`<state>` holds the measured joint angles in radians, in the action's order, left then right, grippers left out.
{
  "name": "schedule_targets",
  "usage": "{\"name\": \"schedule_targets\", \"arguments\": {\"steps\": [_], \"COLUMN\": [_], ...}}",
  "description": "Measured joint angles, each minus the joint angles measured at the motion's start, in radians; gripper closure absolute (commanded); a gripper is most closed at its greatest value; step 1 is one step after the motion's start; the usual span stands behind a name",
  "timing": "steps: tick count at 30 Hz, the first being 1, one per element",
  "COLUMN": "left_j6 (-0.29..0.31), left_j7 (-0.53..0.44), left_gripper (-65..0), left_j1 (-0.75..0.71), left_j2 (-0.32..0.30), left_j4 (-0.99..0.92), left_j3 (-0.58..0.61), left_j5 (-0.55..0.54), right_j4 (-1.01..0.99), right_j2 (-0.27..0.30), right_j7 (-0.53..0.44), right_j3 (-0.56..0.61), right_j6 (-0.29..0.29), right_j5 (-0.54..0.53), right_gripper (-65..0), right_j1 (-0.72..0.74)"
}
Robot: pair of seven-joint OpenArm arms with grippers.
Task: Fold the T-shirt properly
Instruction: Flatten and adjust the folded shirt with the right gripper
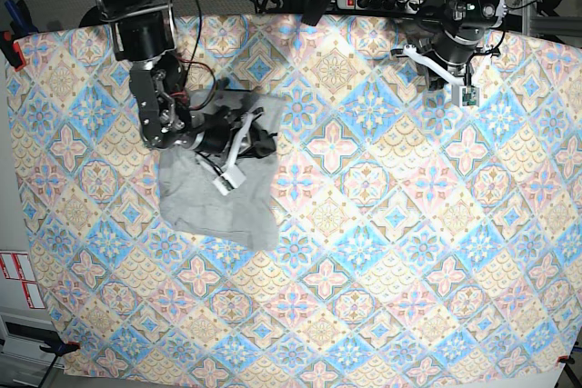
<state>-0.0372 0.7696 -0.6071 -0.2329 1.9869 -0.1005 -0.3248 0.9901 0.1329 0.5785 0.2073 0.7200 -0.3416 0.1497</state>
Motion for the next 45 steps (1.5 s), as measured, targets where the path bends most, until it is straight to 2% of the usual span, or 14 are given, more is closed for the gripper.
{"name": "schedule_targets", "arguments": {"steps": [8,11,17,25,31,35,41,45], "left_j6": [0.0,0.0,0.003,0.003,0.003,0.004,0.004,0.005], "left_j7": [0.0,0.0,0.0,0.0,0.0,0.0,0.0,0.0], "left_gripper": [0.0,0.0,0.0,0.0,0.0,0.0,0.0,0.0], "left_j1": [0.0,0.0,0.001,0.003,-0.006,-0.005,-0.005,-0.007], "left_j2": [0.0,0.0,0.0,0.0,-0.002,-0.005,-0.006,-0.005], "left_j4": [0.0,0.0,0.0,0.0,0.0,0.0,0.0,0.0], "left_j3": [0.0,0.0,0.0,0.0,0.0,0.0,0.0,0.0], "left_j5": [0.0,0.0,0.0,0.001,0.0,0.0,0.0,0.0], "right_j4": [0.0,0.007,0.067,0.299,0.475,0.438,0.306,0.251], "right_j2": [0.151,0.185,0.186,0.186,0.184,0.184,0.185,0.182], "right_j7": [-0.012,-0.009,-0.011,0.117,0.141,0.147,0.092,0.061], "right_j3": [-0.037,-0.037,-0.036,-0.037,-0.074,-0.119,-0.128,-0.182], "right_j6": [0.002,-0.002,-0.02,-0.026,-0.024,-0.024,-0.022,-0.007], "right_j5": [-0.007,-0.005,0.0,0.043,0.027,0.041,0.019,-0.005], "right_gripper": [-5.1,-5.1,-5.1,-5.0,-4.9,-5.0,-4.9,-4.9], "right_j1": [0.003,0.0,-0.045,-0.146,-0.264,-0.286,-0.259,-0.25]}}
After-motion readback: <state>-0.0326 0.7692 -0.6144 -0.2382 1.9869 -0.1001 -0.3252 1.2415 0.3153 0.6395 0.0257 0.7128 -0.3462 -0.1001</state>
